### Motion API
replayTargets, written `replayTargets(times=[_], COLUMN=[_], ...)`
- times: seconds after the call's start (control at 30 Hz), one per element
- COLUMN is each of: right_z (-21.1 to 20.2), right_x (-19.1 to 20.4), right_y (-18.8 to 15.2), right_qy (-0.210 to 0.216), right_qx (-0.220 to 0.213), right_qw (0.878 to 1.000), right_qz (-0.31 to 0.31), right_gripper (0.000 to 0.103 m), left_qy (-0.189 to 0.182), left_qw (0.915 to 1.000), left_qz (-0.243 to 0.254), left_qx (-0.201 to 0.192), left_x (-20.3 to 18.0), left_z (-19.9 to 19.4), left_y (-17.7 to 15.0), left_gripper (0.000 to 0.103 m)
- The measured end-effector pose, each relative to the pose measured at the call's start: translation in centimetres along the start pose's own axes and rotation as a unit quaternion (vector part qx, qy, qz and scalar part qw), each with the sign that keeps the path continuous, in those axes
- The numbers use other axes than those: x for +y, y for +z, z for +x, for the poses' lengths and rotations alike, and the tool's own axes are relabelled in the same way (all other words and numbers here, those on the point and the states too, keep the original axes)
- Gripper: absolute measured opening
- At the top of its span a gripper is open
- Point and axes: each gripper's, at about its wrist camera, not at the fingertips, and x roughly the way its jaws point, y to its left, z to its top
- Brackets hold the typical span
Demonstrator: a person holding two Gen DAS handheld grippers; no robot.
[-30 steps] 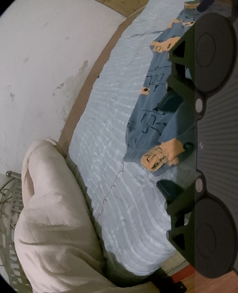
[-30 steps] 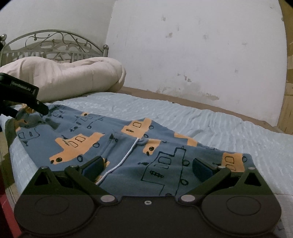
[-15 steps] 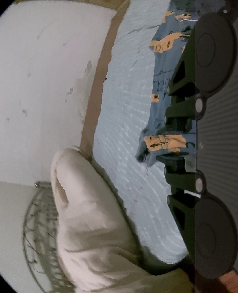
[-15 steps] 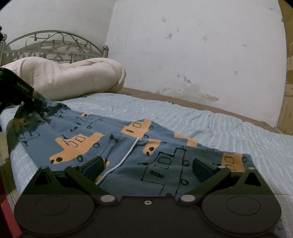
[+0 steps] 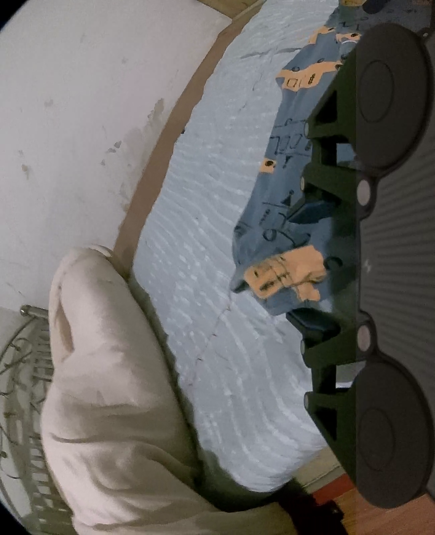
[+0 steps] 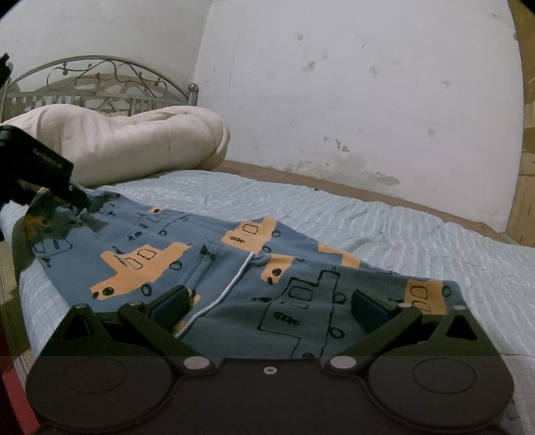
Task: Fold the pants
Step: 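Grasp the pant cuffs with the left tool and lift them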
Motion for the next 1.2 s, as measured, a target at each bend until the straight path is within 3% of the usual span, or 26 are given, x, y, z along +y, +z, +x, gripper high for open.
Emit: replayTargets(times=[0.43, 0.6, 0.73, 0.9, 1.2], right_z=[0.0, 0.0, 0.0, 0.0, -0.1], right_x=[0.0, 0.0, 0.0, 0.0, -0.1], right_y=[0.0, 0.0, 0.0, 0.0, 0.1], right_qy=[0.0, 0.0, -0.001, -0.002, 0.0], right_qx=[0.0, 0.0, 0.0, -0.002, -0.002], right_qw=[1.0, 1.0, 1.0, 1.0, 1.0], right_qz=[-0.001, -0.001, -0.001, -0.002, 0.002], right_gripper=[0.102, 0.102, 0.102, 0.102, 0.102], left_qy=[0.002, -0.005, -0.002, 0.003, -0.019], left_qw=[0.9999, 0.9998, 0.9998, 0.9999, 0.9973], left_qz=[-0.005, -0.013, -0.013, -0.014, 0.042], left_qx=[0.013, 0.016, 0.011, 0.005, -0.057], left_x=[0.1, 0.3, 0.1, -0.6, -4.3], left_z=[0.2, 0.2, -0.2, -0.9, -4.4], left_y=[0.2, 0.4, 0.5, 1.0, 2.4], left_gripper=[0.047, 0.025, 0.018, 0.014, 0.013])
